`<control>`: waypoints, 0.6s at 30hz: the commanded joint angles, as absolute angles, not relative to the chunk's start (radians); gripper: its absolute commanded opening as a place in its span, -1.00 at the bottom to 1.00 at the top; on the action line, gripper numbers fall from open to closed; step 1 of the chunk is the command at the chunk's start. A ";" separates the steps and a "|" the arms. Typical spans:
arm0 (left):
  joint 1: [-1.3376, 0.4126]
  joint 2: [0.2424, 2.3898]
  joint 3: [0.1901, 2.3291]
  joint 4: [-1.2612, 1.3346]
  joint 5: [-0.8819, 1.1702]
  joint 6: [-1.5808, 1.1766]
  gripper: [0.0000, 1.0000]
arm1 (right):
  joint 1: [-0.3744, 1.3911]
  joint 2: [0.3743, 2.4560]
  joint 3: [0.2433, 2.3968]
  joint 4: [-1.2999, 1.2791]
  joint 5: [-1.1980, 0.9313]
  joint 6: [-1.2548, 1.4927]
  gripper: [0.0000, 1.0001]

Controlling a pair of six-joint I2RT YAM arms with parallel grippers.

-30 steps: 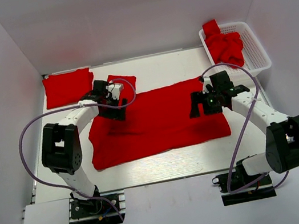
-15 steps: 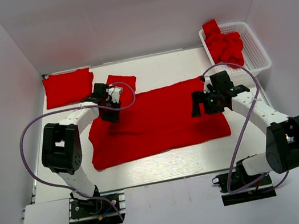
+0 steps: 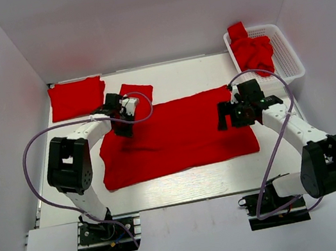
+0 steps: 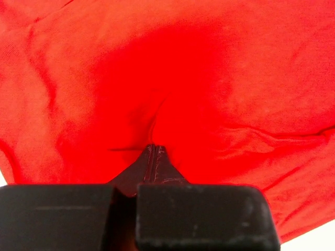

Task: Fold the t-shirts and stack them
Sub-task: Fold the flattened tshirt in 1/3 of the way

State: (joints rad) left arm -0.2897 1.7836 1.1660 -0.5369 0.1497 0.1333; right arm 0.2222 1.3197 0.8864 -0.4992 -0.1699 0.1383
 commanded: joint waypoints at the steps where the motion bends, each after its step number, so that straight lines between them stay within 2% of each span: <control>1: -0.285 1.755 1.192 -0.485 0.251 0.176 -1.00 | 0.218 1.284 0.920 -0.502 -0.147 0.127 0.81; 8: -0.298 1.807 1.250 -0.462 0.374 0.282 -1.00 | 0.219 1.284 0.925 -0.502 -0.138 0.127 0.81; 18: -0.298 1.948 1.419 -0.546 0.434 0.407 -1.00 | 0.218 1.287 0.931 -0.505 -0.130 0.127 0.81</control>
